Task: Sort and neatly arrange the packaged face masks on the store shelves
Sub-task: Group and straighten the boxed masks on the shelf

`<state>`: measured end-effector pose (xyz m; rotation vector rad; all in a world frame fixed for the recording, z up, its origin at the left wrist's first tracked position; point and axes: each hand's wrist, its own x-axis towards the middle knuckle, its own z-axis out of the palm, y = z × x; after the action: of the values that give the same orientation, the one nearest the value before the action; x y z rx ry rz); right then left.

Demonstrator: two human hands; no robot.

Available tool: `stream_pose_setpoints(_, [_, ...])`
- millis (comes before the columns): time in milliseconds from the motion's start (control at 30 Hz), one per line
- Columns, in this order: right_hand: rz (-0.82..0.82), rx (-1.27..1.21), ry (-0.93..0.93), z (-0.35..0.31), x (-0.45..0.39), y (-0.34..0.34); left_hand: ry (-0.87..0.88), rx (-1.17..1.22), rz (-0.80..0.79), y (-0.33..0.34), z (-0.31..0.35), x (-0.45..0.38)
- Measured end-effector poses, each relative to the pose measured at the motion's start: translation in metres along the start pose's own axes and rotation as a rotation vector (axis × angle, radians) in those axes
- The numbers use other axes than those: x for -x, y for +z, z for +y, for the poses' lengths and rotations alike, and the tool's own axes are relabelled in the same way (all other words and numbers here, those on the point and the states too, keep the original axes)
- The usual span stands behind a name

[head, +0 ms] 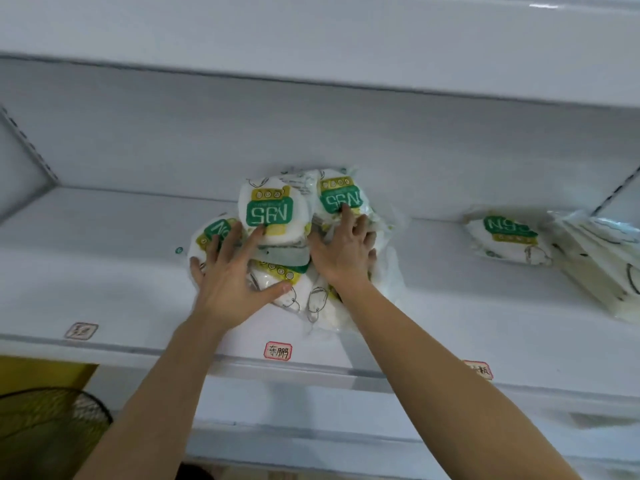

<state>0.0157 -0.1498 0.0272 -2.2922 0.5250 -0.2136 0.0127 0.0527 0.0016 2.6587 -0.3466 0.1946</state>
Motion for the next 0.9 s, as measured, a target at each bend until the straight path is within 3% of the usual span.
stream_pose_setpoints(167, [-0.081,-0.085,0.010,-0.017,-0.005,0.006,-0.033,-0.008,-0.002,-0.017,-0.017,-0.001])
stream_pose_setpoints(300, [-0.140,-0.209,-0.032,-0.006,-0.008,-0.031,-0.066,0.053,0.197,-0.015,0.014,0.002])
stream_pose_setpoints(367, [-0.020,-0.239,-0.147,0.010,0.001,-0.054,-0.009,0.059,0.308,-0.011,0.036,0.004])
stream_pose_setpoints(467, [0.281,-0.040,-0.381,0.064,0.009,-0.089,0.152,0.127,0.405,-0.003,0.067,0.007])
stream_pose_setpoints(533, [0.350,0.173,-0.273,0.109,-0.010,-0.118,0.253,0.163,0.424,0.002,0.086,0.009])
stream_pose_setpoints(633, [0.275,0.357,0.077,0.168,-0.041,-0.168,0.387,0.263,0.423,0.013,0.119,0.009])
stream_pose_setpoints(700, [0.153,0.422,0.180,0.194,-0.049,-0.184,0.461,0.377,0.413,0.025,0.149,0.008])
stream_pose_setpoints(833, [0.115,0.470,0.068,0.207,-0.037,-0.176,0.541,0.588,0.278,0.060,0.223,0.010])
stream_pose_setpoints(900, [0.153,0.444,-0.070,0.212,-0.033,-0.176,0.479,0.716,0.149,0.086,0.257,0.007])
